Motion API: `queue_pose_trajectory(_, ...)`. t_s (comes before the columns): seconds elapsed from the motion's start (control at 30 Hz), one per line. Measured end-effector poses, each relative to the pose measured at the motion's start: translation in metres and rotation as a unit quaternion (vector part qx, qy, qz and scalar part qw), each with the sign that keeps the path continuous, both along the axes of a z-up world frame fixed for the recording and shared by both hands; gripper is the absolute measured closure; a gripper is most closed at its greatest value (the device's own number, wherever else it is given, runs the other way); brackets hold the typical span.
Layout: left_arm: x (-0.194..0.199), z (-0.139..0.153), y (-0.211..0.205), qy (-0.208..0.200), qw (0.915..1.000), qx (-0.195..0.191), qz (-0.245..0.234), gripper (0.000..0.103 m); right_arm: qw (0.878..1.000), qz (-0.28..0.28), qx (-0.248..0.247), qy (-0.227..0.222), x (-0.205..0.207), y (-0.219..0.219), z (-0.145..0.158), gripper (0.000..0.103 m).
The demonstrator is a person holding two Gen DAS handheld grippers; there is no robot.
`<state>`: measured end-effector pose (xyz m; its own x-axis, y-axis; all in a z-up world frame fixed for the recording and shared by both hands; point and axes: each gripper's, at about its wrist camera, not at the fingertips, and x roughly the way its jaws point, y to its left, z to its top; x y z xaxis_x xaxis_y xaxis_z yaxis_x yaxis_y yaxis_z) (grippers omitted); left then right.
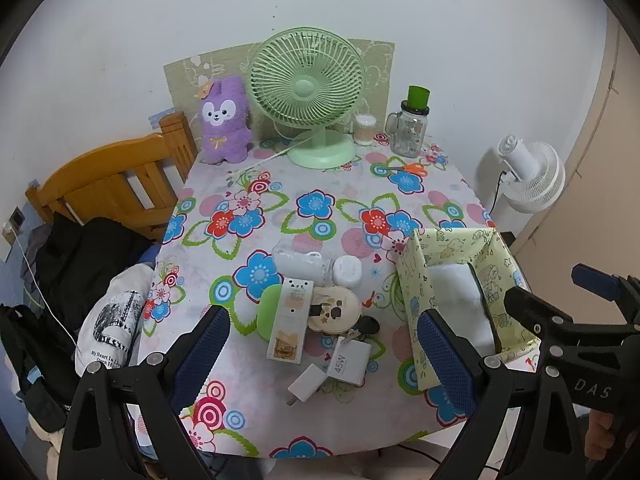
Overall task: Organize rigid objects
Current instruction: 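Move both tools toward the white device and grey-white charger block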
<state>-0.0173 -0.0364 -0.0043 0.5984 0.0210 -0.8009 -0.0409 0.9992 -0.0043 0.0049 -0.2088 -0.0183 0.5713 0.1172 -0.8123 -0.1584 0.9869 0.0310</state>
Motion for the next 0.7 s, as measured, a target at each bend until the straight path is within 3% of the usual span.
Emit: queue_pose_trajectory(0.7, 0.027, -0.005, 0.012, 0.017, 0.9993, -0.003, -0.033, 0.008, 1.000, -0.011, 0.008, 0.011, 0.018, 0.011, -0.006, 0.001)
